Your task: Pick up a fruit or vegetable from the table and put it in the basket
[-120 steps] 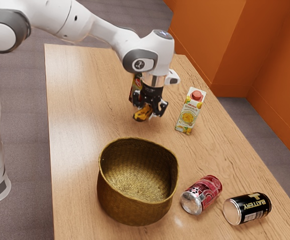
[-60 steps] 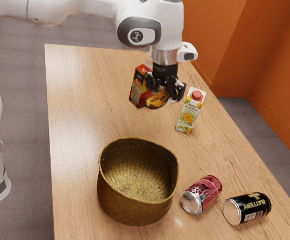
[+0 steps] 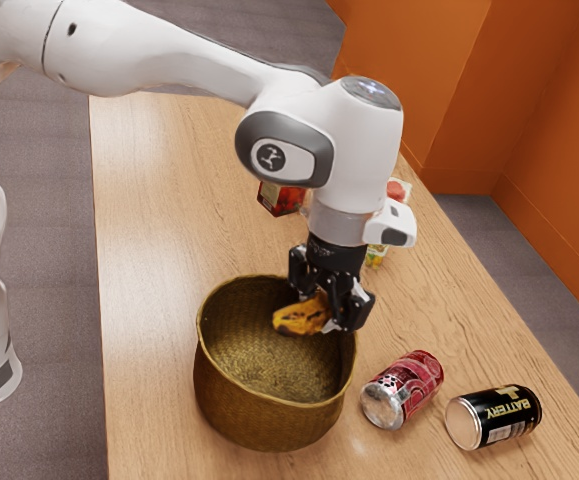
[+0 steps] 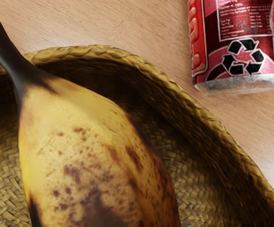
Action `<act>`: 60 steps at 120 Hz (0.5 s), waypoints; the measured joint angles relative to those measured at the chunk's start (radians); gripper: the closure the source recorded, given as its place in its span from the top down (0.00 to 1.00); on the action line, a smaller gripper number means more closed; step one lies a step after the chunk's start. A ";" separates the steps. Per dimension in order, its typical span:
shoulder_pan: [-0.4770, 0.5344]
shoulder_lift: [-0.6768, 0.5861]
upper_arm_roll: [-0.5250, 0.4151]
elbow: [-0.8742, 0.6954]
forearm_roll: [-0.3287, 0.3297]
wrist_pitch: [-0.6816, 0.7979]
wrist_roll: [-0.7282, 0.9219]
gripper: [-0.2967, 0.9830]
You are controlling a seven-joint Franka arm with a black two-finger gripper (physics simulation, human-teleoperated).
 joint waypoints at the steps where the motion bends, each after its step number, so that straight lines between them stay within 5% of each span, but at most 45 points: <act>1: -0.003 0.003 0.000 0.000 0.000 0.000 -0.001 0.34; 21: -0.040 0.034 -0.003 0.000 -0.003 0.012 -0.029 0.34; 37: -0.040 0.035 -0.010 -0.006 -0.002 0.044 -0.052 0.60; 60: -0.036 0.040 -0.067 -0.012 0.055 0.115 -0.075 0.72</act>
